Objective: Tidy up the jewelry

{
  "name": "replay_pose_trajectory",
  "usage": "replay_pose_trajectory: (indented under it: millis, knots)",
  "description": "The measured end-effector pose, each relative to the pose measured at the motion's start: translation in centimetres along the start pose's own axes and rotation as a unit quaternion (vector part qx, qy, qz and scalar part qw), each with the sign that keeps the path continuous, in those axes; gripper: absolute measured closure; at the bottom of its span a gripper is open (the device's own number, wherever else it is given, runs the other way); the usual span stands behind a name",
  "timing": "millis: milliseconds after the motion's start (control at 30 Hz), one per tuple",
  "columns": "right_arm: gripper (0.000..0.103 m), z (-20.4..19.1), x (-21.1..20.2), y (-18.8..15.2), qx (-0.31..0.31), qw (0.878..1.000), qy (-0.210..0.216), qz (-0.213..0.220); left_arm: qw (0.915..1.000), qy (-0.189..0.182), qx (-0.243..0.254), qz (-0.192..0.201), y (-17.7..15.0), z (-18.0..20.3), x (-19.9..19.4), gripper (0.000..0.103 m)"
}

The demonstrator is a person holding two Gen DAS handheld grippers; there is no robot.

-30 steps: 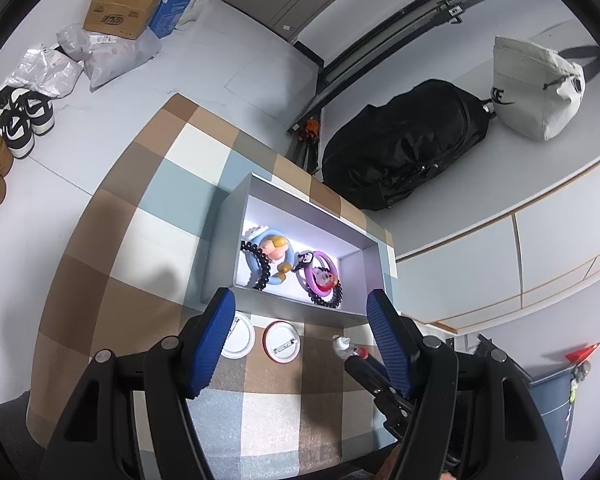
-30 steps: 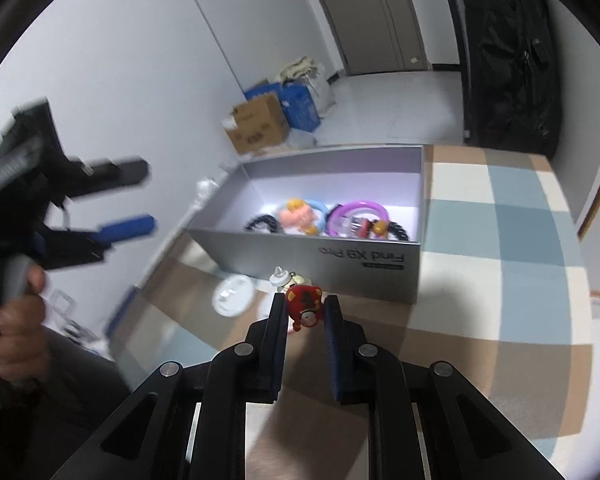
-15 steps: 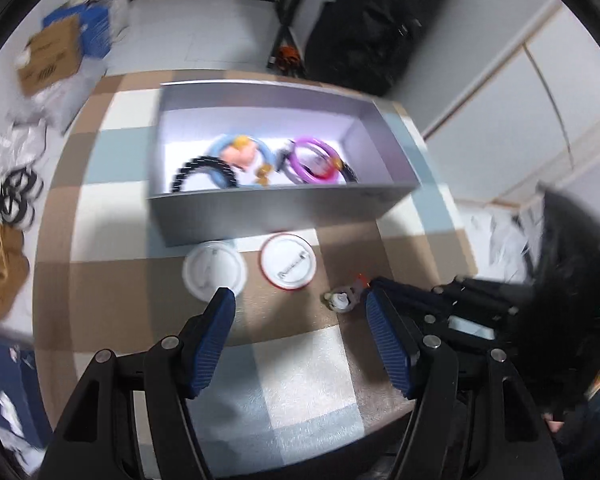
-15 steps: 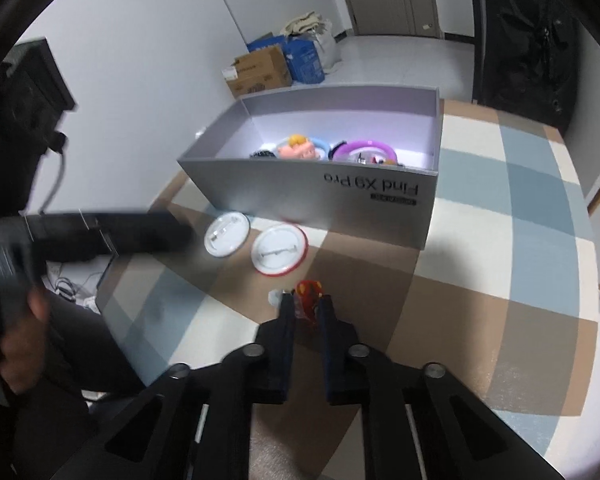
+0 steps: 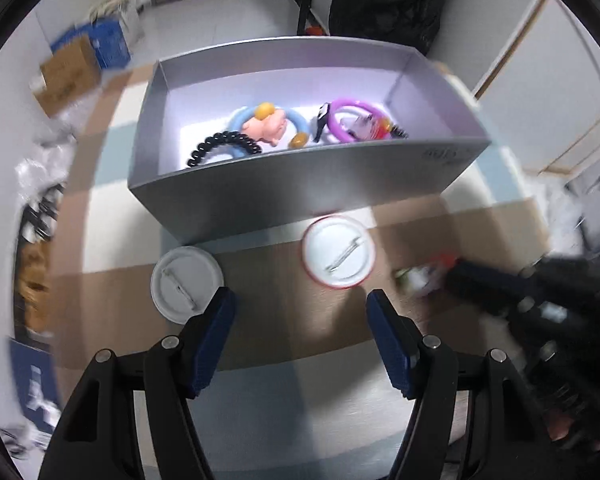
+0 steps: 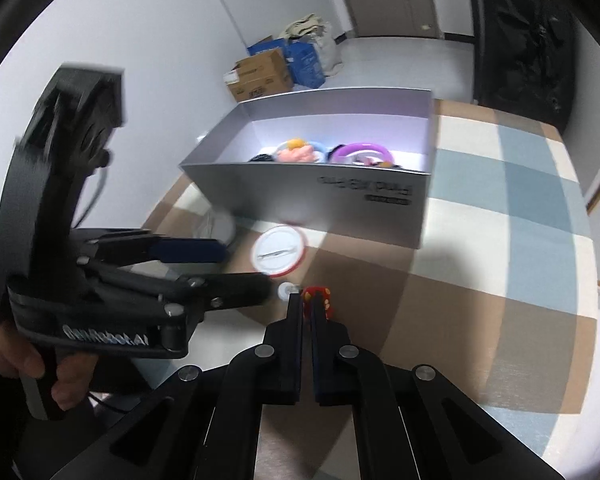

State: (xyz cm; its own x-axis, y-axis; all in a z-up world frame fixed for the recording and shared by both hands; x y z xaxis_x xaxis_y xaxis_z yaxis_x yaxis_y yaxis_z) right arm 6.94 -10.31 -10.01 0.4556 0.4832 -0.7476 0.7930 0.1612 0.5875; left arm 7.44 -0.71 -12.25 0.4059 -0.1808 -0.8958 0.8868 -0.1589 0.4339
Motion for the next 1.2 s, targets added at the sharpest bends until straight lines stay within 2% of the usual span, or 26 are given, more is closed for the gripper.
replay_pose_trajectory:
  millis: [100,167,233,333,367,467,567,600,633,800,867,900,933,1200]
  knots:
    - [0.100,0.4,0.2,-0.1,0.004,1.000,-0.013,-0.007,0.9990,-0.032,-0.030,-0.001,-0.2,-0.5,-0.5,0.040]
    - [0.097,0.5,0.0,-0.1,0.008,1.000,-0.016,-0.004,0.9982,-0.030,-0.051,0.005,-0.1,-1.5,-1.1,0.040]
    - [0.097,0.3,-0.5,0.2,0.003,1.000,-0.015,0.005,0.9958,-0.044,-0.079,0.014,0.0,-2.7,-1.8,0.040]
    - [0.096,-0.5,-1.2,0.7,-0.014,1.000,-0.010,0.026,0.9934,-0.040,-0.105,0.022,0.6,-3.9,-1.9,0.040]
    - [0.096,-0.7,-1.3,0.8,-0.020,0.999,-0.013,0.029,0.9912,-0.054,-0.118,0.026,0.6,-4.4,-2.1,0.040]
    - [0.094,-0.6,-1.1,1.1,-0.012,0.999,-0.010,0.030,0.9897,-0.057,-0.128,0.031,0.7,-4.4,-2.0,0.040]
    - [0.078,-0.5,-0.8,1.4,-0.008,0.999,-0.011,0.032,0.9913,-0.044,-0.122,0.026,1.0,-4.0,-1.4,0.040]
    - [0.065,-0.5,-0.4,1.5,-0.011,0.999,-0.014,0.029,0.9910,-0.047,-0.123,0.023,1.1,-4.0,-1.2,0.040]
    - [0.058,-0.6,0.0,1.6,-0.016,0.999,-0.017,0.026,0.9907,-0.052,-0.124,0.021,0.9,-4.2,-1.2,0.040]
    - [0.059,-0.6,1.9,1.5,-0.021,1.000,-0.021,0.005,0.9911,-0.059,-0.117,0.021,1.0,-4.2,-1.7,0.040]
    - [0.068,-0.6,2.5,1.4,-0.020,1.000,-0.023,-0.002,0.9911,-0.067,-0.113,0.024,1.2,-4.0,-1.8,0.040]
    - [0.078,-0.6,2.6,1.3,-0.020,1.000,-0.022,-0.005,0.9911,-0.070,-0.110,0.027,1.2,-3.9,-1.9,0.040]
    - [0.081,-0.5,2.7,1.3,-0.020,0.999,-0.024,-0.008,0.9914,-0.074,-0.104,0.030,1.2,-3.6,-2.0,0.040]
    - [0.082,0.7,0.1,1.9,0.013,0.999,-0.012,0.030,0.9935,-0.092,-0.059,0.032,1.1,-1.1,-1.7,0.040]
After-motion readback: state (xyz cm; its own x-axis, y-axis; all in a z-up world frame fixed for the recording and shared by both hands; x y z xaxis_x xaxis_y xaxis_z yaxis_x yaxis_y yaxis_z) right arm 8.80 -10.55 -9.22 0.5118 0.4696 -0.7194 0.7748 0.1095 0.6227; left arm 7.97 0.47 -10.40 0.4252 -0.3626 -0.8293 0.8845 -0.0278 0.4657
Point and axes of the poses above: each gripper's, at about its wrist camera, not at the fingertips, and x roughly the way its jaws point, z to its right, y to its top, the point moved 3 cm from there along x, roughly the way its jaws point, and after that the axes turned 6 degrees about z, right-handed, at the moved point
